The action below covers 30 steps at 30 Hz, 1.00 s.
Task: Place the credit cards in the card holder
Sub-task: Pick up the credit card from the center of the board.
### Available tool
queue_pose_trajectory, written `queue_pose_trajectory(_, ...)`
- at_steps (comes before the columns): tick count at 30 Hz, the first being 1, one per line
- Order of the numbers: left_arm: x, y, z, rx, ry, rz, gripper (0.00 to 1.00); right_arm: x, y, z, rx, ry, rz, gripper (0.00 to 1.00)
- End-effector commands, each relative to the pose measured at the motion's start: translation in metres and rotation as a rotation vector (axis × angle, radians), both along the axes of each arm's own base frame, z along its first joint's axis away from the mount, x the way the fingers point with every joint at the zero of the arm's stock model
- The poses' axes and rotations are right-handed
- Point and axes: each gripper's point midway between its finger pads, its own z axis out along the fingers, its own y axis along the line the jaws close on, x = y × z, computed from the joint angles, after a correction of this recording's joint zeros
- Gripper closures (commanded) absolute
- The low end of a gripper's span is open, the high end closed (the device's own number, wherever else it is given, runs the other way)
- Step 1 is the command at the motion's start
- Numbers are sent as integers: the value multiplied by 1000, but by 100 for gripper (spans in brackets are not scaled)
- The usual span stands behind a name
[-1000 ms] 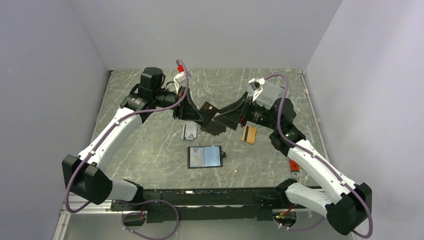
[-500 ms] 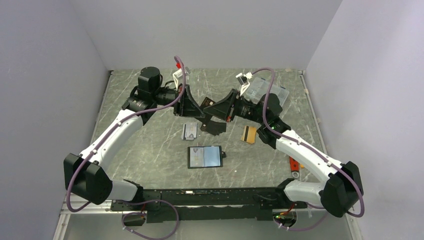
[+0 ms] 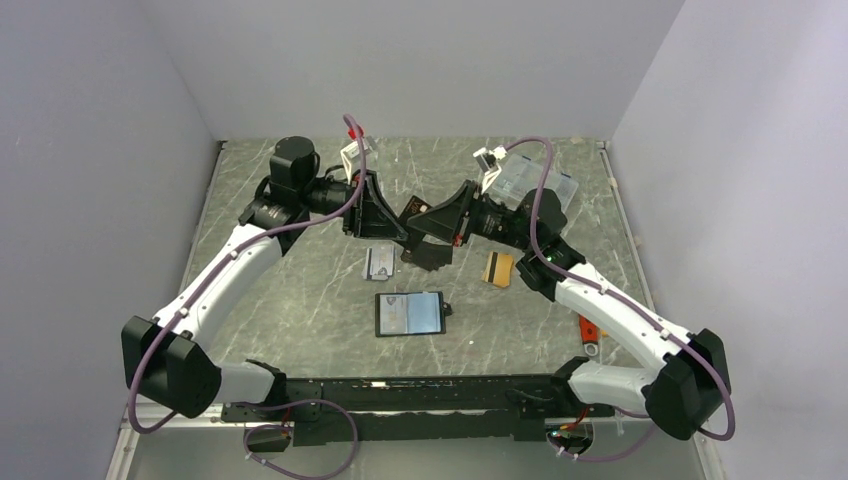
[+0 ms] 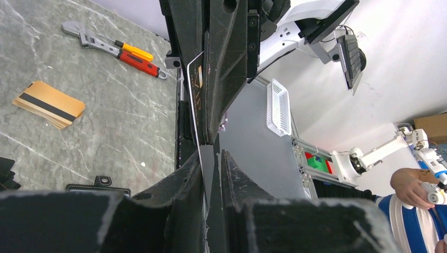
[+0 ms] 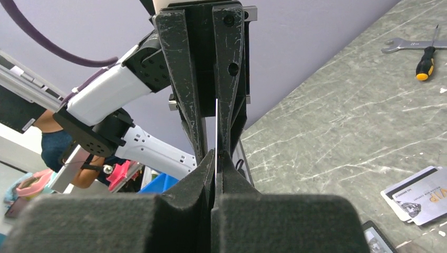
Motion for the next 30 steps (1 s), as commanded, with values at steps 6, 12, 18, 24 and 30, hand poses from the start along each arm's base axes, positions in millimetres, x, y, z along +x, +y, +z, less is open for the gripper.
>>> queue_pose_trajectory(6,-2,23,30,-53,-60,18,78,-15,-18,-1,-104,-57,-28,100)
queue_pose_trajectory(12,15,35,17,-29,-91,91,79,-16,-29,-48,-251,40,-65,100)
queue_pose_trajectory(18,36,43,-87,324,-192,184,83,-17,-34,-151,-481,346,-61,100)
queue_pose_trajectory(24,32,56,-181,490,8,228,76,-23,-40,-229,-622,483,-119,100)
queue_pose_trajectory(30,32,58,-221,570,174,251,56,-20,-43,-263,-673,510,-152,100)
